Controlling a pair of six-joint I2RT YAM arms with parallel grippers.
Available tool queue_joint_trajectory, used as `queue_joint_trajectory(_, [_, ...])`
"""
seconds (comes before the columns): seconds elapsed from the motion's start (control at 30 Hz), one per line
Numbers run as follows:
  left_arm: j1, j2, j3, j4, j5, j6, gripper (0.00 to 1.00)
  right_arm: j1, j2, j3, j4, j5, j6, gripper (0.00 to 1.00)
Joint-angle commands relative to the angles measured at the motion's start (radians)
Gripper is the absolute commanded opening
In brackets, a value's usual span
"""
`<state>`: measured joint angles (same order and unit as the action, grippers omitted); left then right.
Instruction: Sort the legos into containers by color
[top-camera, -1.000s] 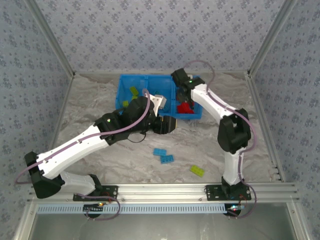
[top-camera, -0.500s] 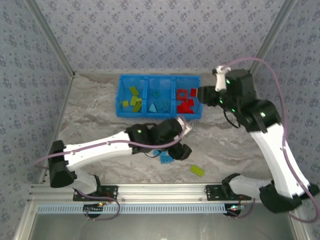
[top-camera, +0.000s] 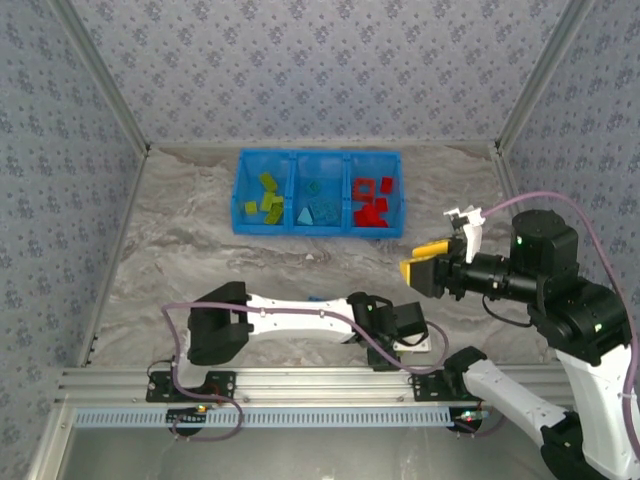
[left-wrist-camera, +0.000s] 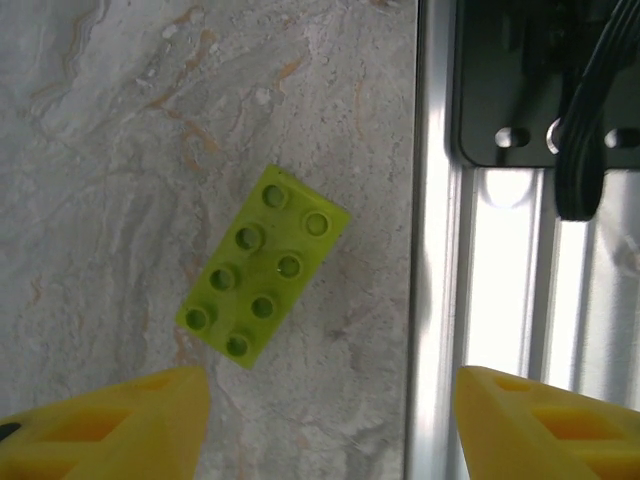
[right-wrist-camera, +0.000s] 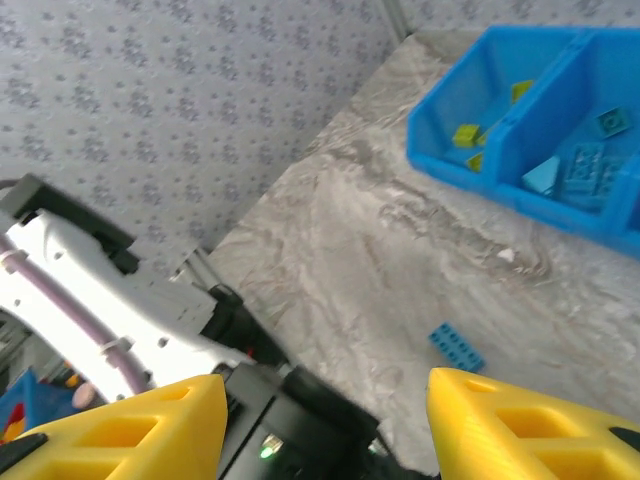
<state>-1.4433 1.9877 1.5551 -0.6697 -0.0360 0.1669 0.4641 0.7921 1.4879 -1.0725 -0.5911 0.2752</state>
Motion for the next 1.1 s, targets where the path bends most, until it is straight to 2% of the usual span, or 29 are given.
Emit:
queue_joint_trajectory(0.0, [0.03,0.036,0.028,0.034,-0.015,0.152,0.66,-0.002,-0.022,-0.012,0.009,-0.1,0.048,0.58])
queue_joint_trajectory(0.3, [0.044,0.14,0.098,-0.002,0.021,0.276,0.66,-0.002,-0.022,-0.065,0.022,-0.135,0.056,0.59])
queue_joint_trajectory(0.6, [0.064,0.209,0.163,-0.039,0.052,0.278,0.65,-0.002,-0.019,-0.095,0.049,-0.133,0.062,0.58])
queue_joint_trajectory(0.87, [0.078,0.252,0.16,-0.035,0.082,0.245,0.45,-0.004,-0.006,-0.037,0.015,-0.106,0.073,0.58])
queue_joint_trajectory(1.03, [0.088,0.224,0.136,0.008,0.07,0.193,0.28,-0.003,0.0,-0.023,0.003,-0.095,0.06,0.58])
queue_joint_trajectory(1.07, [0.094,0.214,0.126,0.026,0.071,0.179,0.27,-0.004,0.001,-0.022,0.002,-0.095,0.056,0.57])
